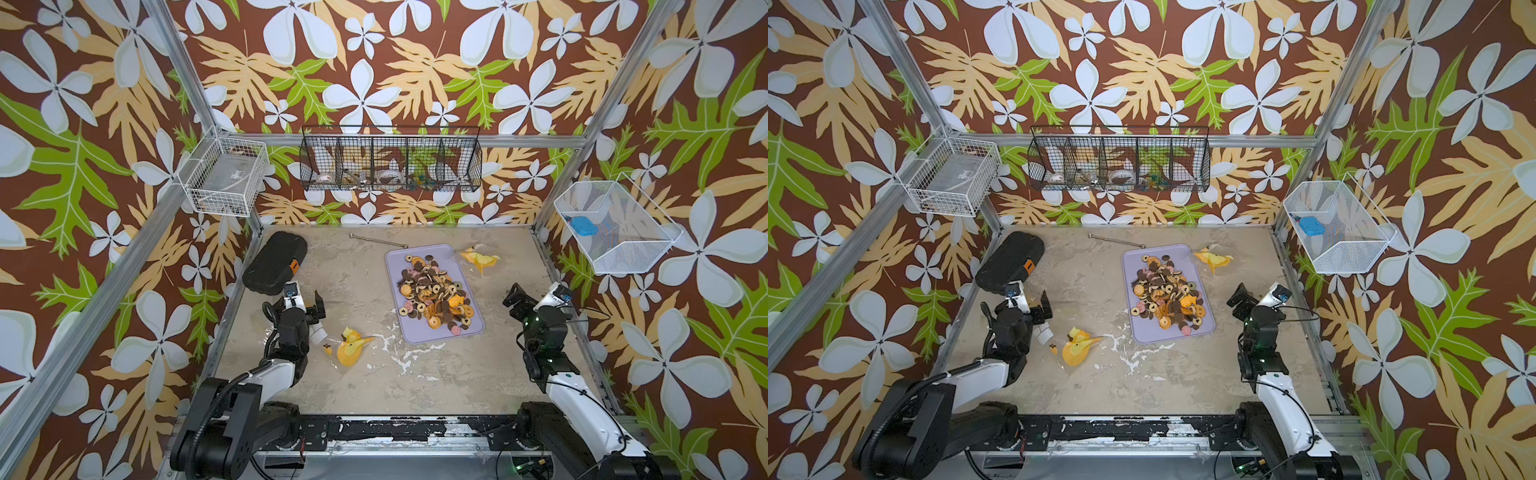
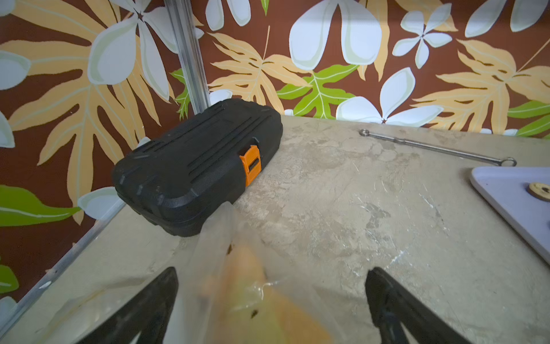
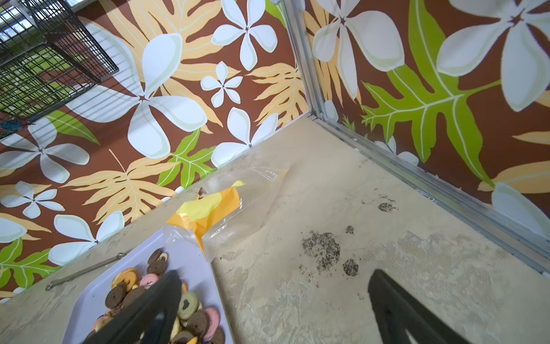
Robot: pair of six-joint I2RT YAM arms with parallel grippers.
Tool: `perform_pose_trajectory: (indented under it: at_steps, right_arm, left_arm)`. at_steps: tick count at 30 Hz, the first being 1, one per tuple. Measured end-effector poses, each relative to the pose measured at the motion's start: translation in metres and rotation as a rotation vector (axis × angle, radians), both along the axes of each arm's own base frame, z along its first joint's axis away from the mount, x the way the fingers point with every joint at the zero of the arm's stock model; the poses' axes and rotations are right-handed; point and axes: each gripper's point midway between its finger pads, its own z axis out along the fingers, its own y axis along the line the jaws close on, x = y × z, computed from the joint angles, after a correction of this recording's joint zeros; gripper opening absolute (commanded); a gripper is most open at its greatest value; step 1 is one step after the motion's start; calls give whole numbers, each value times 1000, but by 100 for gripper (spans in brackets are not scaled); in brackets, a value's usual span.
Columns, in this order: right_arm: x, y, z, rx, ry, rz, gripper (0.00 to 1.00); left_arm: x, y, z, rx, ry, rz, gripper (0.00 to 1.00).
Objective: Pour cookies out of the ziploc bag
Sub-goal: Reset both arms
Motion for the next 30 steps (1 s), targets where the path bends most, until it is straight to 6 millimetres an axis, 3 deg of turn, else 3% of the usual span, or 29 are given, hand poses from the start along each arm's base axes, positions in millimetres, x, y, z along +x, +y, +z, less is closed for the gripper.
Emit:
perform_pose_trajectory:
  at_steps: [5,8,14,19,24,30]
  right_arm:
    - [0,-1,-15,-33,-11,2,100]
    - [0,-5,-33,-38,42,-19,100]
    - [20,-9,-1,-99,33,-31,100]
    - [21,-11,-3,-179,78,-24,100]
    - [7,-4,-38,-278,109,36,100]
    - [24,23,-62,-358,121,223,100]
  left_arm:
    - [0,-9,-31,-10,33,-90,100]
    - [1,-13,-26,-17,0,-117,100]
    - [4,-14,-10,-20,-69,-121,100]
    - [4,-14,-6,-20,-83,-122,100]
    - [4,-14,-5,-20,-88,-123,100]
    - [4,-14,-5,-21,-88,-126,100]
